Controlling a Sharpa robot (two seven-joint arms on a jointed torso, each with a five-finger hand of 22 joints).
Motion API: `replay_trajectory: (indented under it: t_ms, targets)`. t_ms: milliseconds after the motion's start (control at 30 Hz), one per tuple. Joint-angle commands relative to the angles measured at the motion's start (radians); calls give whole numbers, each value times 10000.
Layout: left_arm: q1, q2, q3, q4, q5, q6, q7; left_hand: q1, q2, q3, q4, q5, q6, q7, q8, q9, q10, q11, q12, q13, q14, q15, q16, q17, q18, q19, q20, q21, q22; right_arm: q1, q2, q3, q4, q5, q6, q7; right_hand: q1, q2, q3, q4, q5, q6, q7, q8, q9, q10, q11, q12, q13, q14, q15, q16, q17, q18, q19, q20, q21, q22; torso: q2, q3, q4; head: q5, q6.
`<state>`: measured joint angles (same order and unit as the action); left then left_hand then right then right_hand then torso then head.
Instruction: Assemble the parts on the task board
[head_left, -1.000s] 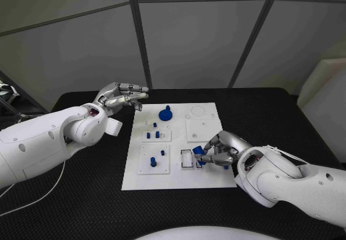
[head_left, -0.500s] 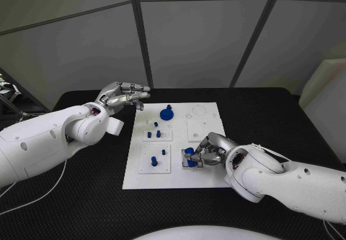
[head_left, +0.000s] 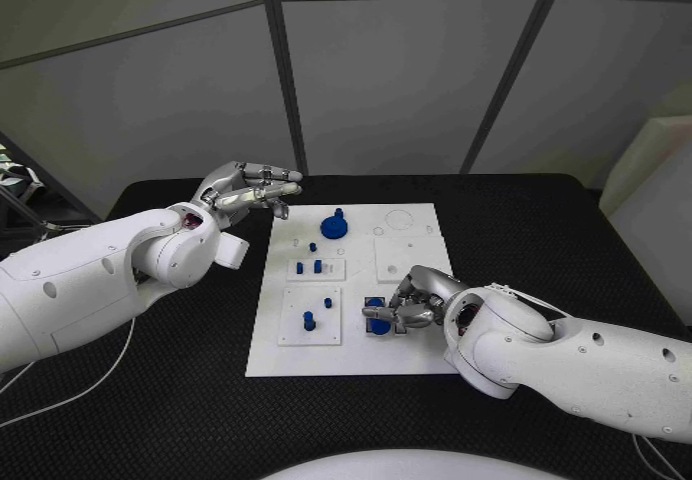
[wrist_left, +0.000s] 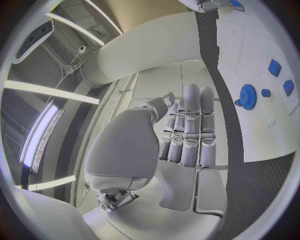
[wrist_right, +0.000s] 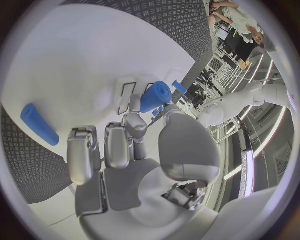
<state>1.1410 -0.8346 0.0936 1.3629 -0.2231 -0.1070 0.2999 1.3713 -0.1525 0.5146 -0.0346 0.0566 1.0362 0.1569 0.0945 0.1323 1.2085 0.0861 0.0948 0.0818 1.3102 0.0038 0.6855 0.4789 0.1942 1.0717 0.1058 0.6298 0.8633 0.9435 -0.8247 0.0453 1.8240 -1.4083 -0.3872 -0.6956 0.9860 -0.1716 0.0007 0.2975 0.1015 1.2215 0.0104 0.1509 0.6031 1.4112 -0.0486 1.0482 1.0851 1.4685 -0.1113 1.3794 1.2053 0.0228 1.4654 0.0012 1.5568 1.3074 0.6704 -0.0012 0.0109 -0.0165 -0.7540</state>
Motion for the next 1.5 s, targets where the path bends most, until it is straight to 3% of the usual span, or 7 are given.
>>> replay_trajectory:
  t_ms: [33, 233, 633, 900, 1167, 1367, 1500]
  targets:
    - [15, -2, 8, 19, 48, 112, 14, -47, 63, -78, -8, -41, 47, 49, -31, 16, 13, 39, 37, 11, -79, -3, -57, -12, -120, -43, 20, -67, -16, 7, 34, 1, 7, -372, 38, -355, -477, -253, -211, 11, -515, 61, 8, -16, 112, 0, -85, -63, -9, 346, -71, -15, -6, -170, 944, -68, -28, 2434, -4, 3, -8, -3, 9]
    - [15, -7, 8, 13, 48, 116, 12, -52, 67, -89, -9, -42, 48, 49, -38, 18, 8, 40, 36, 14, -85, -2, -81, -18, -120, -47, 22, -86, -26, 6, 5, 0, 95, -587, -142, -270, -745, -252, -802, 12, -514, 94, -16, -13, 284, 18, -104, -96, 18, 352, -90, 1, 43, -175, 955, -90, -12, 2455, -9, 9, -9, -21, 13]
    - [14, -27, 8, -12, 48, 141, 4, -52, 67, -89, -9, -42, 48, 49, -38, 18, 8, 40, 36, 14, -85, -2, -81, -18, -120, -47, 22, -86, -26, 1, -493, -8, 747, -828, -386, 164, 25, -109, -797, -14, -508, 118, -30, -37, 496, 58, -118, -109, 77, 368, -99, 35, 123, -185, 974, -98, 16, 2489, -11, 18, -28, 17, 20]
    - [12, -29, 6, -51, 48, 146, -7, -55, 71, -93, -8, -41, 49, 49, -41, 20, 7, 40, 36, 16, -87, -1, -89, -20, -120, -48, 23, -93, -30, 0, -1007, -10, 1187, -839, -178, 376, 464, -21, -724, -33, -506, 109, -28, -74, 601, 67, -116, -138, 94, 371, -97, 43, 148, -187, 977, -95, 20, 2494, -20, 14, -31, 35, 22]
    - [1, 9, 4, -97, 48, 159, -6, -55, 71, -93, -8, -41, 49, 49, -41, 20, 7, 40, 36, 16, -87, -1, -89, -20, -120, -48, 23, -93, -30, 1, -1204, -11, 1255, -778, -37, 431, 1404, 326, -503, -86, -252, 109, -22, -151, 779, 79, -108, -181, 133, 372, -84, 33, 156, -186, 976, -79, 18, 2493, -15, 7, -6, -4, 65]
    - [-7, 23, 1, -107, 48, 161, -9, -55, 74, -95, -9, -41, 49, 49, -43, 21, 6, 41, 36, 17, -90, 0, -97, -22, -120, -50, 24, -100, -33, 2, -1069, -11, 1048, -720, -61, 324, 1860, 896, -305, -202, 70, 118, -30, -212, 903, 104, -115, -181, 186, 383, -89, 50, 199, -192, 988, -82, 36, 2515, -1, -3, 31, -15, 87]
    - [-9, 22, 0, -99, 48, 161, -17, -55, 74, -95, -9, -41, 49, 49, -43, 21, 6, 41, 36, 17, -90, 0, -97, -22, -120, -50, 24, -100, -33, 3, -893, -10, 826, -706, -56, 251, 1966, 1024, -293, -241, 127, 132, -34, -226, 946, 116, -120, -172, 211, 388, -91, 60, 221, -196, 994, -82, 47, 2528, 13, -5, 18, 13, 87]
